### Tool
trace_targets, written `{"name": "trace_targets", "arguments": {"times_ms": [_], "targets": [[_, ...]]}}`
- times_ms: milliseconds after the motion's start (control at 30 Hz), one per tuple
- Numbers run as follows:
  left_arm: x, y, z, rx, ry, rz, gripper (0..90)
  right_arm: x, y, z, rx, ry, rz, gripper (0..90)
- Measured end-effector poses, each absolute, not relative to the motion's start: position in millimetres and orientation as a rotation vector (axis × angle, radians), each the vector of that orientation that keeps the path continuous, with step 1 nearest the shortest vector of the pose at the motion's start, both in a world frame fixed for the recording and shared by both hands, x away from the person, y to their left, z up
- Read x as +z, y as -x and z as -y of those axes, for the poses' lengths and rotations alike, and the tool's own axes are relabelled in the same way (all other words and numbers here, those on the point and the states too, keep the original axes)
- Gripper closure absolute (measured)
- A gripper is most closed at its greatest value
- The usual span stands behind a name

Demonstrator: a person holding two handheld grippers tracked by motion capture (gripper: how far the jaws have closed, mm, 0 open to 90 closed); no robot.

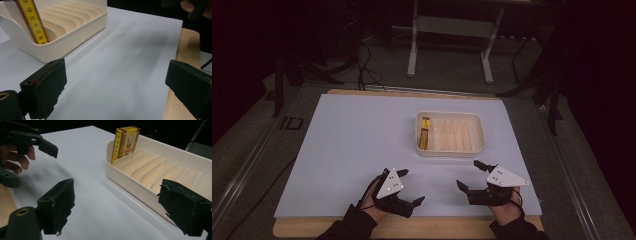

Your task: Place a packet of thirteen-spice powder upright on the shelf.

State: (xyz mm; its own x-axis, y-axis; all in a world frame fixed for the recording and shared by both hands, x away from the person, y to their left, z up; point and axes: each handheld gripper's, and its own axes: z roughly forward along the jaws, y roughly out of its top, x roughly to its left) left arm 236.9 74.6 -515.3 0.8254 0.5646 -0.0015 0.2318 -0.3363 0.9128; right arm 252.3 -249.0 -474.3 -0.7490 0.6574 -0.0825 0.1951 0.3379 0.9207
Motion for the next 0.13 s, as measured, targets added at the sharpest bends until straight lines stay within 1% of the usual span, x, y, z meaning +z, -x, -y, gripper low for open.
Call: {"name": "trace_targets", "arguments": {"times_ms": [133], "targets": [[-515.5, -237.5, -75.3, 0.390, -1.920, -0.604, 4.5, -474.1, -251.8, 248.8, 1.399, -0.743, -2.165, 13.4]]}}
